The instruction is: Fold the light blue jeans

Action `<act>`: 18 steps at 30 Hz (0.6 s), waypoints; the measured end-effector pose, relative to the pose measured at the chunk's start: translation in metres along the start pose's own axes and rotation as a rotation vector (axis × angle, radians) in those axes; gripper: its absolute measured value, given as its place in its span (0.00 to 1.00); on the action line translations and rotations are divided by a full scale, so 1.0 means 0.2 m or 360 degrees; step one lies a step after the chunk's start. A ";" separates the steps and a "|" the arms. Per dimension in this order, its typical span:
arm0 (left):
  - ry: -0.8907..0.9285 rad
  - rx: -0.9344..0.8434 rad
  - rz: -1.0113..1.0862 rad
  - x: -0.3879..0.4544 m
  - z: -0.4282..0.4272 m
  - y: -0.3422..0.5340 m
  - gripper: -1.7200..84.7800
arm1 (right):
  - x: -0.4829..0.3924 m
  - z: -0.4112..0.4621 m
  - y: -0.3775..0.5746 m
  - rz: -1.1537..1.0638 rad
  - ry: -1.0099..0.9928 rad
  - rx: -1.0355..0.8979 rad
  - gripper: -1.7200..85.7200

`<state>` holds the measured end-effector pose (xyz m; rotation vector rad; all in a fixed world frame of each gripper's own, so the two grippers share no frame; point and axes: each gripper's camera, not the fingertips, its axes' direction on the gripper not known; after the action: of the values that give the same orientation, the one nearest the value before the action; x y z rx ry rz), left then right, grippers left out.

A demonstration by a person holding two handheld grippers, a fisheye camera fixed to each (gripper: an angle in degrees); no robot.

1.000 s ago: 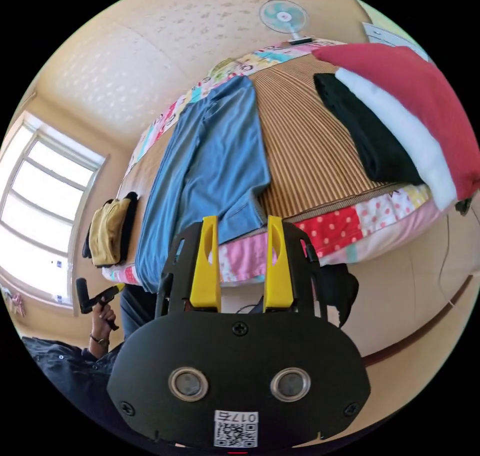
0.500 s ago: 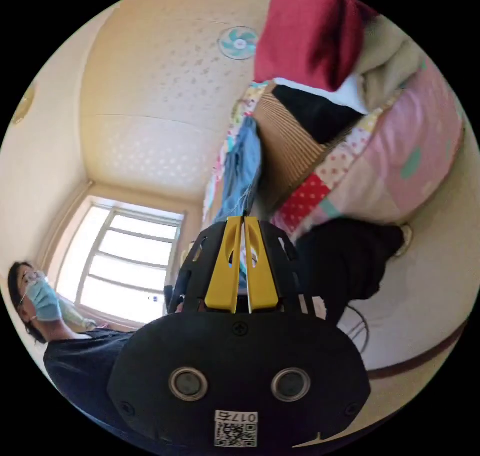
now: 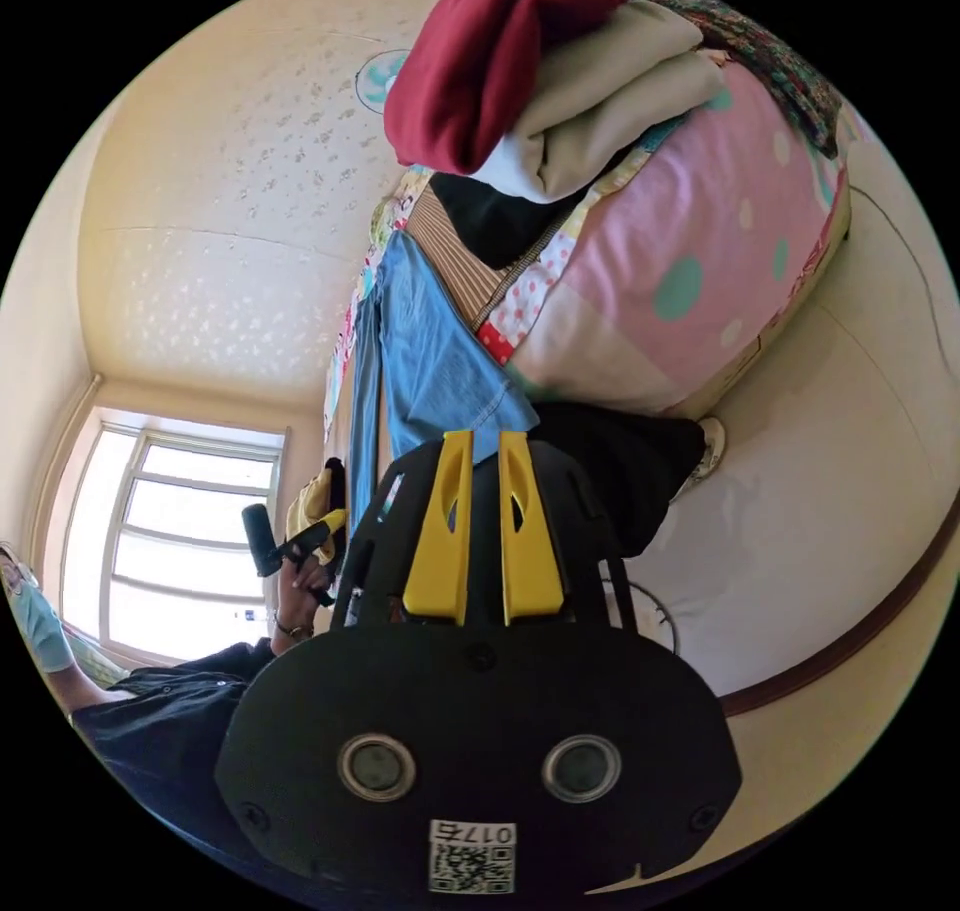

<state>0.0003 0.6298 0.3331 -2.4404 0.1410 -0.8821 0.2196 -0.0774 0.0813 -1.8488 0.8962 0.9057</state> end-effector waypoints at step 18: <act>0.0099 -0.0061 0.0015 -0.01 0.68 -0.09 0.01 | 0.17 -0.03 -0.14 -0.0033 -0.0103 0.0004 0.05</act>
<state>0.0805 0.7064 0.2535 -2.4466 0.1933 -0.9601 0.2608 -0.0804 0.0642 -1.8127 0.8367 0.9461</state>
